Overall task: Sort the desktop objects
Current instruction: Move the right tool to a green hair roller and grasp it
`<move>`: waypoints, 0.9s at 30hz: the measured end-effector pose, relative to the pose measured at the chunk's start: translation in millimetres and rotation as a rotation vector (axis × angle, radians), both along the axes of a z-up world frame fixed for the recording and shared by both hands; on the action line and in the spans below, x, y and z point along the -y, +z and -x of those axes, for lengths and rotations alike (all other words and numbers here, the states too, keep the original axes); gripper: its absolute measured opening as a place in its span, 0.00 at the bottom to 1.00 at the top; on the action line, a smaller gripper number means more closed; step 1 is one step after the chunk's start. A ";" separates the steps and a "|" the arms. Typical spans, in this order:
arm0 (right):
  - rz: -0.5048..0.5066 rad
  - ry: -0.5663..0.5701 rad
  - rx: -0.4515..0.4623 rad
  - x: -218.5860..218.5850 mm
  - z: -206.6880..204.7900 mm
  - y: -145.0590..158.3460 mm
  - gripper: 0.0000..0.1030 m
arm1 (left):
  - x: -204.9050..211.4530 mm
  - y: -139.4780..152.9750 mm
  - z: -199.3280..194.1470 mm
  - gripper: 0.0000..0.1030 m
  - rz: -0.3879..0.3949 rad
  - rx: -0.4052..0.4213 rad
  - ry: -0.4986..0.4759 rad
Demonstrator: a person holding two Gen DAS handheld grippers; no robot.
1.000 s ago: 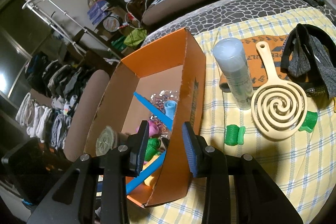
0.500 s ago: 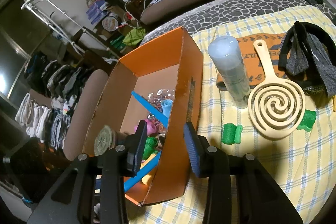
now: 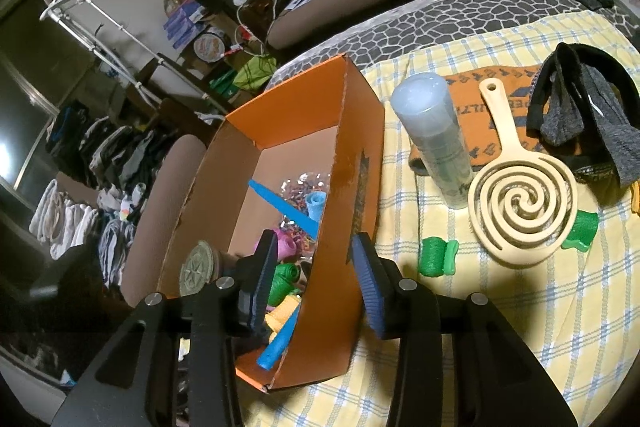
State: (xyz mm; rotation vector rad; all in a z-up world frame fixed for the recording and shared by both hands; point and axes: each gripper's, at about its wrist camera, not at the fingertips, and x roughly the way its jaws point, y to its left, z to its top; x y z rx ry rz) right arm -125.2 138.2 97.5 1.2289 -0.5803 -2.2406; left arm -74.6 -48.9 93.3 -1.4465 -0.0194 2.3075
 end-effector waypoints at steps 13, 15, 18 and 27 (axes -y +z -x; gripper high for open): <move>-0.113 -0.062 -0.017 -28.0 1.0 2.3 0.82 | 22.0 36.5 5.8 0.84 -0.303 -0.133 0.165; -0.124 -0.081 -0.011 -38.3 1.3 0.4 0.84 | 15.6 39.9 6.6 0.87 -0.315 -0.150 0.170; -0.143 -0.108 -0.008 -52.8 0.4 -1.0 0.85 | 3.5 43.6 6.5 0.88 -0.329 -0.166 0.160; -0.161 -0.157 0.012 -92.1 -0.3 -10.2 0.85 | -20.7 39.7 7.2 0.88 -0.349 -0.150 0.168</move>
